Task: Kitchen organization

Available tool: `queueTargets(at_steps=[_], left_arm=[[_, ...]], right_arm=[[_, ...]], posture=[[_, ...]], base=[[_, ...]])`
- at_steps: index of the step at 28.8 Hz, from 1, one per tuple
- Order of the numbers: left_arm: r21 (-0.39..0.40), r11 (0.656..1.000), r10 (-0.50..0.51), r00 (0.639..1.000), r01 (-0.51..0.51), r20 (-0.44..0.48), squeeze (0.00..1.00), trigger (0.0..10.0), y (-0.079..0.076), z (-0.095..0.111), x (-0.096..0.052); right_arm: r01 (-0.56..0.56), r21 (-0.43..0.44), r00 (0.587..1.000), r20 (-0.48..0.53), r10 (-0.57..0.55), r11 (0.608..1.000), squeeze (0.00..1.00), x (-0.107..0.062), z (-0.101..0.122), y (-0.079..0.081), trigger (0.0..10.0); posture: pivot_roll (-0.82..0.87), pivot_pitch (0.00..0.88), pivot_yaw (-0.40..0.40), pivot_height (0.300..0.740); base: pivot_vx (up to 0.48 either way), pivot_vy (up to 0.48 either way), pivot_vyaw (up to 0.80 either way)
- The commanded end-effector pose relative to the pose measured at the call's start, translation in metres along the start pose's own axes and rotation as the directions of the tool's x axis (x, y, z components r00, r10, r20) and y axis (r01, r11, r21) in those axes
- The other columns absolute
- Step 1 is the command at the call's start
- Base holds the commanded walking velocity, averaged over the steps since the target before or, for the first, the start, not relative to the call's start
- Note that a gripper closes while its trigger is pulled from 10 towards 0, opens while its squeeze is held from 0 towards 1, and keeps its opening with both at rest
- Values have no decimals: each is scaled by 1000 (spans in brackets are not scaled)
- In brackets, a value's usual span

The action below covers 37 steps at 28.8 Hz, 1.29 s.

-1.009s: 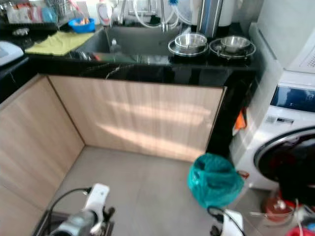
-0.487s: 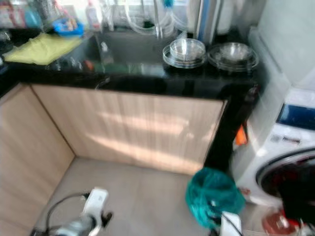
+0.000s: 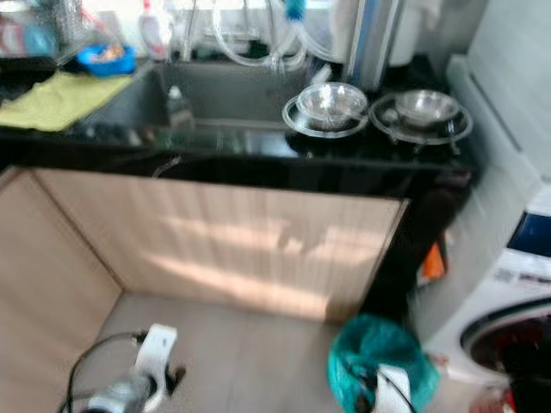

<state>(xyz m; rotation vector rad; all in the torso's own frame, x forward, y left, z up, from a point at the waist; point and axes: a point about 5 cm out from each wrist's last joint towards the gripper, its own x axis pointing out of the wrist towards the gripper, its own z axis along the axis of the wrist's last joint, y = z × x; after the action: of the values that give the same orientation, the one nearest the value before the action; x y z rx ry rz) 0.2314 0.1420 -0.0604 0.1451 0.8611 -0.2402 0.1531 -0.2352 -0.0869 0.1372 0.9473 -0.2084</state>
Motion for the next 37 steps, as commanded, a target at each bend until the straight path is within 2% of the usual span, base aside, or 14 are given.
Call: queueTargets(at_steps=[1, 17, 34, 37], left_arm=[[8, 999, 38, 999, -38, -12, 0, 10000, 16, -3, -3], [10, 998, 55, 998, -55, -1, 0, 10000, 23, -2, -4], [-9, 998, 61, 998, -61, -2, 0, 10000, 26, -2, -4], [-9, 998, 59, 998, -59, -4, 0, 10000, 26, -2, -4]], right_arm=[[-22, 15, 1000, 3, 22, 1000, 0, 2, 1, 10, 10000], [-22, 33, 1000, 12, 21, 999, 0, 2, 3, 11, 10000], [-23, 49, 999, 25, 22, 999, 0, 2, 4, 12, 10000], [-21, 58, 1000, 21, 20, 998, 0, 2, 3, 12, 10000]], posture=[[-138, 0, 25, 740], [-133, 0, 32, 740], [-132, 0, 37, 740], [-129, 0, 37, 740]], base=[[345, 0, 0], [342, 0, 0], [0, 0, 0], [0, 280, 0]])
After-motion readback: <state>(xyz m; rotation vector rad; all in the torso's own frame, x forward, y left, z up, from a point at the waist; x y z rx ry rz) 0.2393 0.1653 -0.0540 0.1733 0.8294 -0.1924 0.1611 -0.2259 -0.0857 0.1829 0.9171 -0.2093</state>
